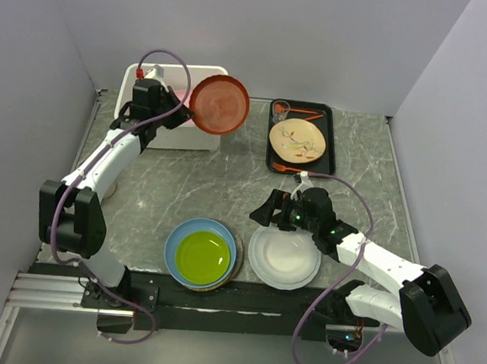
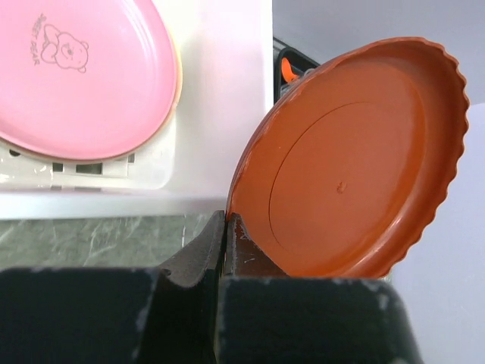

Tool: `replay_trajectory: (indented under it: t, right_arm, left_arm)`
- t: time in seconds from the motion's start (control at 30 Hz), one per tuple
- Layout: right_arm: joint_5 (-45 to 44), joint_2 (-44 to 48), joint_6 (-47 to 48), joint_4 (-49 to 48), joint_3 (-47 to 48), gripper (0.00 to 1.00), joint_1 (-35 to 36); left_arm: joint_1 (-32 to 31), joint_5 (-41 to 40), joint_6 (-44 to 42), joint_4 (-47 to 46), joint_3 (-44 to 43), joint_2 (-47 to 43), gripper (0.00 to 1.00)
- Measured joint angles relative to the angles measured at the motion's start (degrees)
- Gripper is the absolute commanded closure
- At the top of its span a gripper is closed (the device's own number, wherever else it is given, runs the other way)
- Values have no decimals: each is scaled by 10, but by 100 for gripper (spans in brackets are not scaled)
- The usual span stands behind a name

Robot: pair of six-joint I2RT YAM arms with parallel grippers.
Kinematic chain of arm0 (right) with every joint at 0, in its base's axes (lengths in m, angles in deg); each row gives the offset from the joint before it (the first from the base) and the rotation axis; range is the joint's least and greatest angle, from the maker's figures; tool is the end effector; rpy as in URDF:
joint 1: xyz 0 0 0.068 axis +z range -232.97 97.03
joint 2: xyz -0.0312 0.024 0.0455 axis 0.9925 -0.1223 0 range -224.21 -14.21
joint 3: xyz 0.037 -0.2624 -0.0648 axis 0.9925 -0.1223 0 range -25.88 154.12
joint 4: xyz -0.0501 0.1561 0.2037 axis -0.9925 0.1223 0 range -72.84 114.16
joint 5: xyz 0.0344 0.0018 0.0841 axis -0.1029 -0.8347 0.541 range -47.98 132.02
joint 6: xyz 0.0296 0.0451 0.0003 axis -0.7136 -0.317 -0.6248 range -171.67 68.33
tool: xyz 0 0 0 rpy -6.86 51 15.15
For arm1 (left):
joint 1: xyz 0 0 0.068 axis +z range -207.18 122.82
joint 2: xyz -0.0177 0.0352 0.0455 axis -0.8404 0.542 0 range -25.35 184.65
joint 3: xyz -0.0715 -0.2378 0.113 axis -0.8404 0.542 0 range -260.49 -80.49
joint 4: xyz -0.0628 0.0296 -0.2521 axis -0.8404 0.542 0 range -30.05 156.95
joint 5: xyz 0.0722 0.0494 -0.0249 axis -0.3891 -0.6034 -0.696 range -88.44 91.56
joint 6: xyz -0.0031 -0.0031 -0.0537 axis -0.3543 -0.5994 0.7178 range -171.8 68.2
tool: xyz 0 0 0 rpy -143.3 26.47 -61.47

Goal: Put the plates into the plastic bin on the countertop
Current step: Place the plate in the plastic bin.

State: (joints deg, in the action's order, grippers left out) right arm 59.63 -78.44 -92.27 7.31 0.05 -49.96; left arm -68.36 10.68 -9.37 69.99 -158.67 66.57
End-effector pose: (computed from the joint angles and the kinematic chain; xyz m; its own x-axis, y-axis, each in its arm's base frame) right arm 0.1867 0.1341 0.1950 -0.7864 0.2288 -0.5738 -0.3036 0.6658 0.6816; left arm 0.3727 -0.0794 0.3335 -0.5172 -0.5768 -0.6323 -0.0204 0.7469 -0.6646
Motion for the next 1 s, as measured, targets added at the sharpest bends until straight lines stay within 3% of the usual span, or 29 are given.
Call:
replay_trajectory:
  t: [0.5, 1.0]
  right_arm:
    - [0, 0, 0, 0, 0, 0, 0]
    - [0, 0, 2, 0, 0, 0, 0]
  left_arm:
    - [50, 1, -1, 14, -38, 49, 99]
    - [64, -7, 2, 21, -141, 122, 99]
